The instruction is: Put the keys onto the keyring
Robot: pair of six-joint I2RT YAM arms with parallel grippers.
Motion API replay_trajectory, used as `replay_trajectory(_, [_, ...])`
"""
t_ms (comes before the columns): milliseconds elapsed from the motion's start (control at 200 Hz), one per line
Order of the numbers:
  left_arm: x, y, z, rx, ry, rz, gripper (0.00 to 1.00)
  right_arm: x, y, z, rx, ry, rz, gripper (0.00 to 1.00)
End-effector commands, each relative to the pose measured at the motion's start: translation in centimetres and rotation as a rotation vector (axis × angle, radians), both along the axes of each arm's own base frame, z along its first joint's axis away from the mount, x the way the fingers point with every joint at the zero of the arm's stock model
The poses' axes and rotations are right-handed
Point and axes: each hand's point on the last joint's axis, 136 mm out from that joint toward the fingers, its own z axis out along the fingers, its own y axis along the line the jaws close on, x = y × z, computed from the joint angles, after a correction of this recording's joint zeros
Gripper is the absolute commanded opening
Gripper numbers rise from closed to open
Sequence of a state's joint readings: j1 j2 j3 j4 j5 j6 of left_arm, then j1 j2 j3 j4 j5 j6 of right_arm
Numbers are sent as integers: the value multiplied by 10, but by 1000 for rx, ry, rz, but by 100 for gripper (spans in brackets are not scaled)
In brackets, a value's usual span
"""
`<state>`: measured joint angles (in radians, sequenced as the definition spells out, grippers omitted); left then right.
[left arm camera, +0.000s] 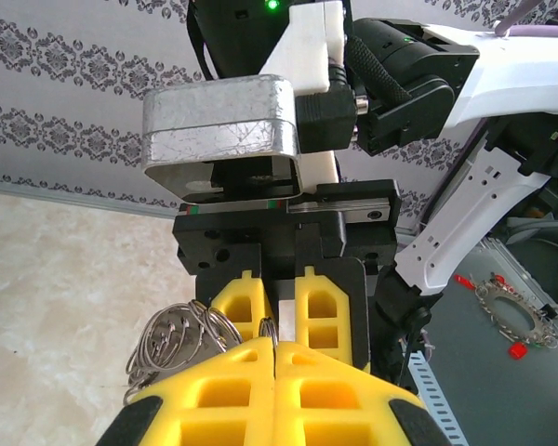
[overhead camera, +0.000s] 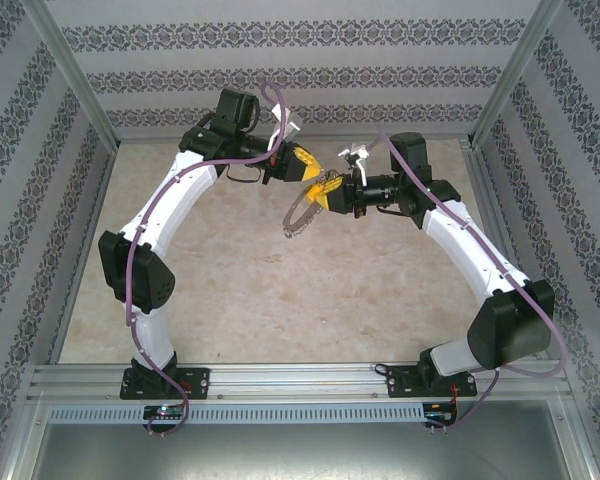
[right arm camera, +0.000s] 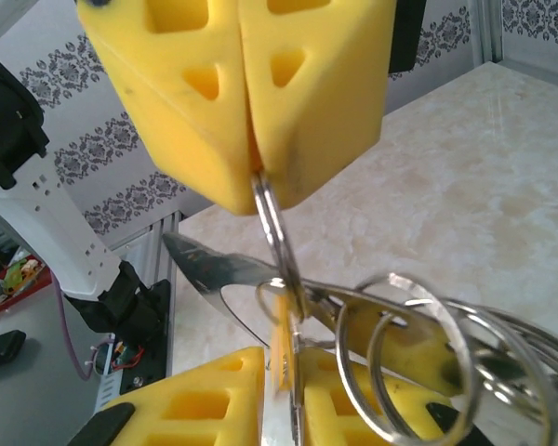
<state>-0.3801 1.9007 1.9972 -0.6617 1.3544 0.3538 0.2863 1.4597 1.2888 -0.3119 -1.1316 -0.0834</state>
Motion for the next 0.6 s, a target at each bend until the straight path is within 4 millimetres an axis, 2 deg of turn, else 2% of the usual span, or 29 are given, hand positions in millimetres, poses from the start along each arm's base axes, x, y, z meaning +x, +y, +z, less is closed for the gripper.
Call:
replay_trajectory(0, [-19, -1, 25, -55, -56, -49, 0, -1, 7, 17, 28, -56, 38, 16])
replay_trajectory(80, [-19, -2, 25, -56, -57, -49, 0, 1, 10, 19, 31, -61, 38, 8])
replay_trajectory(150, [-20, -2, 25, -57, -57, -52, 0, 3, 12, 21, 32, -68, 39, 7])
replay_trajectory(240, [-20, -3, 25, -58, -57, -54, 0, 3, 17, 23, 33, -70, 52, 0])
replay_trajectory(495, [-21, -4, 24, -59, -59, -59, 0, 6, 28, 17, 10, -51, 69, 0])
replay_trajectory(595, [-21, -4, 23, -58, -57, -58, 0, 6, 23, 15, 2, -49, 52, 15])
